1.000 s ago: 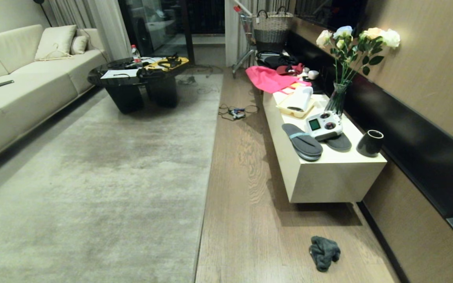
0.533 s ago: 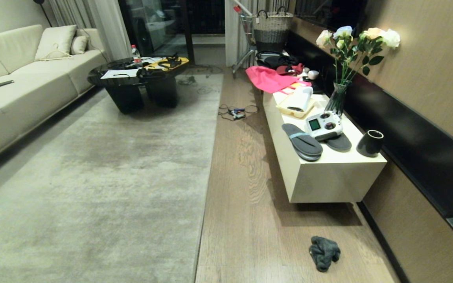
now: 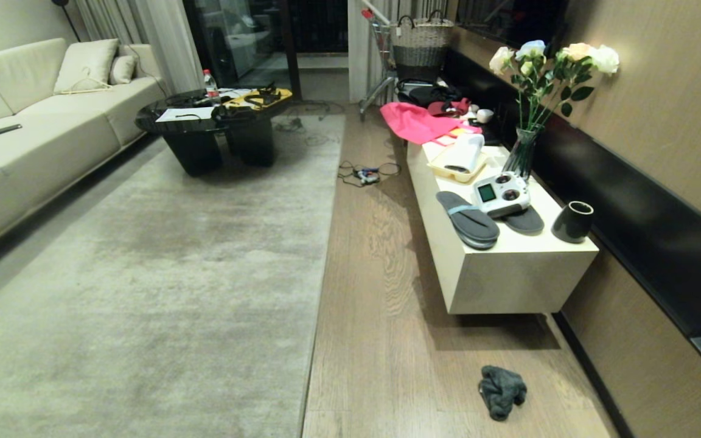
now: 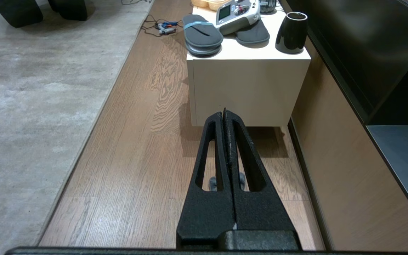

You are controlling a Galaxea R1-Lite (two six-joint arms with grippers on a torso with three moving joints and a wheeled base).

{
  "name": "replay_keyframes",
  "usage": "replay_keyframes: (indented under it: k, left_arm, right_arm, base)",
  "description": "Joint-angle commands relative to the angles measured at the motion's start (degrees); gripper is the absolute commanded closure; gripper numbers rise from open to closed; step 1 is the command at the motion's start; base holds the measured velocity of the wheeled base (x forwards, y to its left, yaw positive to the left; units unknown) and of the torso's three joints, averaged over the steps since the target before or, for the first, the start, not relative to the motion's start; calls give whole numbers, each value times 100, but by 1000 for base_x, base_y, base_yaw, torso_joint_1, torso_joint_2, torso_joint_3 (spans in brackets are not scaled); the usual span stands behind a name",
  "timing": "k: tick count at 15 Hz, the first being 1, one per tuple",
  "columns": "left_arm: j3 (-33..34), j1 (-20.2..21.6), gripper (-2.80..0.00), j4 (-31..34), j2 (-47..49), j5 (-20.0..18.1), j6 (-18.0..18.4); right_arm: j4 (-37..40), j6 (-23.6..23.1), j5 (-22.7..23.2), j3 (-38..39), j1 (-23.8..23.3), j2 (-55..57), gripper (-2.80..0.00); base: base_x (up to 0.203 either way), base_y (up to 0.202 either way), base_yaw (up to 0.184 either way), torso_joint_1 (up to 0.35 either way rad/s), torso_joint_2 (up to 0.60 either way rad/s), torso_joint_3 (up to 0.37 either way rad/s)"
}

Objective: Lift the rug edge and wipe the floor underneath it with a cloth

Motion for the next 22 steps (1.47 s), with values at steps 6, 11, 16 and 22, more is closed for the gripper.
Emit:
replay_keyframes:
  k: [6, 11, 16, 22]
  left_arm:
    - [0, 1, 0, 0, 0, 0, -3]
    - [0, 1, 0, 0, 0, -8, -3]
    - [0, 1, 0, 0, 0, 0, -3]
    - [0, 1, 0, 0, 0, 0, -3]
  right_arm:
    - [-3, -6, 10, 0, 1, 7, 0]
    - [-3, -6, 2, 0, 1, 7, 0]
    - [-3, -6, 9, 0, 1, 7, 0]
    - [-3, -6, 2, 0, 1, 7, 0]
  base:
    - [0, 0, 0, -4, -74, -85]
    - [0, 0, 0, 1, -402, -388]
    - [0, 0, 0, 71, -454, -387]
    - [0, 0, 0, 123, -489, -367]
